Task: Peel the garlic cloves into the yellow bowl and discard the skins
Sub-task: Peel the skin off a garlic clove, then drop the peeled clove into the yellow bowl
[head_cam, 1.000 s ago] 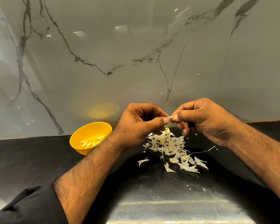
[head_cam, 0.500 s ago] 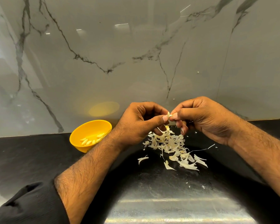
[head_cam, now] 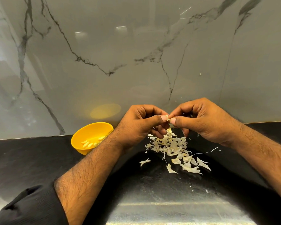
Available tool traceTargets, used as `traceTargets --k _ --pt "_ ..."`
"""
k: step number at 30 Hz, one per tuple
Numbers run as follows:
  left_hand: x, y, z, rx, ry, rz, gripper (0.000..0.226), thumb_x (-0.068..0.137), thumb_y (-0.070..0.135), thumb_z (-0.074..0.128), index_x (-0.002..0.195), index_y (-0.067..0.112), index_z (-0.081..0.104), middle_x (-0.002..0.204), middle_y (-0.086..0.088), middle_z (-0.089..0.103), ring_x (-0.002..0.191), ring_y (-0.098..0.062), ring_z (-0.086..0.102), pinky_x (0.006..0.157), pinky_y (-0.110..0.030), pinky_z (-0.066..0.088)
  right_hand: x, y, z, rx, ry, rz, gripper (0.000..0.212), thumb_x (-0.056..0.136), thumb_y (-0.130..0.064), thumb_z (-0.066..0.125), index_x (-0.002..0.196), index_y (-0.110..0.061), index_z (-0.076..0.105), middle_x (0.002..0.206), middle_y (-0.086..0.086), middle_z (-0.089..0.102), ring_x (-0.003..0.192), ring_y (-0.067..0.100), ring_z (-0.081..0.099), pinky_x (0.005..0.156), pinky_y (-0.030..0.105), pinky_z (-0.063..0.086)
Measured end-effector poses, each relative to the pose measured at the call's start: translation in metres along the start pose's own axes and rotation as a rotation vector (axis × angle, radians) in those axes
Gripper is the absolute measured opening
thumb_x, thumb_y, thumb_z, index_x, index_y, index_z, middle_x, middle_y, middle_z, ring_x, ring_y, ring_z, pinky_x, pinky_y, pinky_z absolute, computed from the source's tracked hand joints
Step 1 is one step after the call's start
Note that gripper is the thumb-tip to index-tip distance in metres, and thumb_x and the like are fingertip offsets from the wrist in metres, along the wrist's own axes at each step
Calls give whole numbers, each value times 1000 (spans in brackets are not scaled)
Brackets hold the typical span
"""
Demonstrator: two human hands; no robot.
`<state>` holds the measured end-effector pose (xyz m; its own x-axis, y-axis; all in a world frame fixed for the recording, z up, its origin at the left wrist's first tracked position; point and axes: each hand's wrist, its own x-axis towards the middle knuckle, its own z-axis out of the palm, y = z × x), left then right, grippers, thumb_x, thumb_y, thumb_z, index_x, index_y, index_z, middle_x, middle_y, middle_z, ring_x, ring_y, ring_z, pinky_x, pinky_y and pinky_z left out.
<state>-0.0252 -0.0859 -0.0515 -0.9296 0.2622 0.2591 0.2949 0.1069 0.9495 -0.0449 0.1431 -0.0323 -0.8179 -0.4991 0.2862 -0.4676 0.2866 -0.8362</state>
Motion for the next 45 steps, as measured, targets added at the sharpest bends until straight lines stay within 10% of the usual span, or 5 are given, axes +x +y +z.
traceTargets --k 15,19,28,35,45 --pt "-2 4 -3 -183 83 -77 15 98 1 68 110 -7 72 95 -22 77 78 -25 74 73 -34 66 4 3 -12 -358 -48 229 20 86 -10 85 92 -29 81 83 -10 79 76 3 74 79 28 62" --pt "-2 5 -3 -198 97 -88 16 95 -2 70 111 -7 71 94 -21 77 78 -24 75 73 -33 66 1 -4 -9 -565 -9 182 8 94 -42 74 93 -35 77 84 -13 75 74 0 69 73 23 58" --pt "0 6 0 -190 105 -89 44 89 -7 77 127 1 57 93 -23 76 77 -30 75 72 -38 66 -1 -9 7 95 112 43 49 75 -27 84 121 -24 66 98 -3 82 91 14 78 75 33 66" --pt "2 6 8 -210 178 -78 58 85 -5 81 132 6 49 91 -23 77 73 -30 75 68 -39 66 3 -1 10 257 240 41 34 85 0 80 114 -12 68 96 9 80 83 22 76 72 34 65" --pt "-1 4 -10 499 207 115 11 97 30 78 96 19 76 80 0 77 71 -10 74 66 -28 61 4 4 12 15 169 174 13 94 -20 73 94 -7 77 76 11 72 60 16 67 59 27 61"
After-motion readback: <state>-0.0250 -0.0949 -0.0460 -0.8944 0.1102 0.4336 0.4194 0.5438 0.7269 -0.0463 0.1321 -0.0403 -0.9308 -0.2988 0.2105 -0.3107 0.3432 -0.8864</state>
